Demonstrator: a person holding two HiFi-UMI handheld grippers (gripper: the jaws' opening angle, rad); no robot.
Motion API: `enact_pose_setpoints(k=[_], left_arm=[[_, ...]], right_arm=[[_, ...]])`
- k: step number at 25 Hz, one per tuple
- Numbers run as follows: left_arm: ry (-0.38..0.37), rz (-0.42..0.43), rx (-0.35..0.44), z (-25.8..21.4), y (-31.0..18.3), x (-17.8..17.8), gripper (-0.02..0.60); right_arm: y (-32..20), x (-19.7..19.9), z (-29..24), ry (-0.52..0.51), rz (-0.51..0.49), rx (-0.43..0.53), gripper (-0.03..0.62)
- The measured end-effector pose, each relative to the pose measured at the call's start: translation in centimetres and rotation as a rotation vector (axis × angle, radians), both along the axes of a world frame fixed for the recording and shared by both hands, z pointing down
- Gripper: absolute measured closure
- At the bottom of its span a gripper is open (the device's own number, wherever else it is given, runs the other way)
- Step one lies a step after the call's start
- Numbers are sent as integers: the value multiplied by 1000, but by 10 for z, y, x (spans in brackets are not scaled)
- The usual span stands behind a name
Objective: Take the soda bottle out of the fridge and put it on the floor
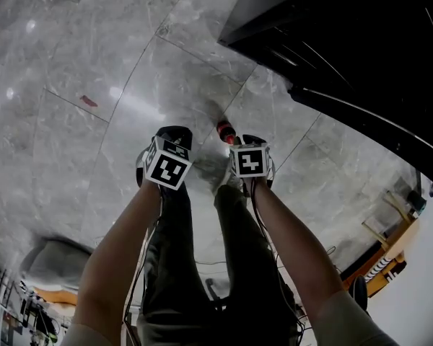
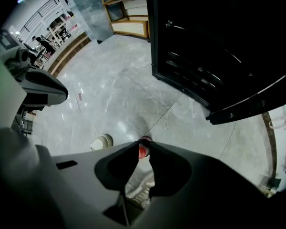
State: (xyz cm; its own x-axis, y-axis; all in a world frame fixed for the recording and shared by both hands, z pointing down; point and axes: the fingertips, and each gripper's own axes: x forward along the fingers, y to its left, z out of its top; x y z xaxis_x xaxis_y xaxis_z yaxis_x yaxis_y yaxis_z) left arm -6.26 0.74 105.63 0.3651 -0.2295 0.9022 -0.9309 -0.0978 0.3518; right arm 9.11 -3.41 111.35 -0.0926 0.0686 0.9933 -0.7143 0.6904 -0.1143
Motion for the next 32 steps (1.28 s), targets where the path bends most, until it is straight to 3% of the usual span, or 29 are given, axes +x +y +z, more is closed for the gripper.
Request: enact_pose_setpoints(k=[9, 12, 17, 25, 32], left_arm=[[-33, 30, 49, -79, -15, -11, 574], [-36, 35, 59, -106, -15, -12, 574], [-54, 68, 97, -159, -23, -14, 574], [-77, 71, 222, -270, -53, -15, 574], [-76, 18, 319, -373, -77, -18, 574]], right_arm=[[-37, -6, -97, -63, 30, 74, 577], [-47, -14, -133, -93, -8, 121, 580], [-48, -34, -196, -187, -9, 149, 584], [-52, -48, -325, -308, 32, 234, 591], [-56, -47, -437, -402, 83, 282, 593]])
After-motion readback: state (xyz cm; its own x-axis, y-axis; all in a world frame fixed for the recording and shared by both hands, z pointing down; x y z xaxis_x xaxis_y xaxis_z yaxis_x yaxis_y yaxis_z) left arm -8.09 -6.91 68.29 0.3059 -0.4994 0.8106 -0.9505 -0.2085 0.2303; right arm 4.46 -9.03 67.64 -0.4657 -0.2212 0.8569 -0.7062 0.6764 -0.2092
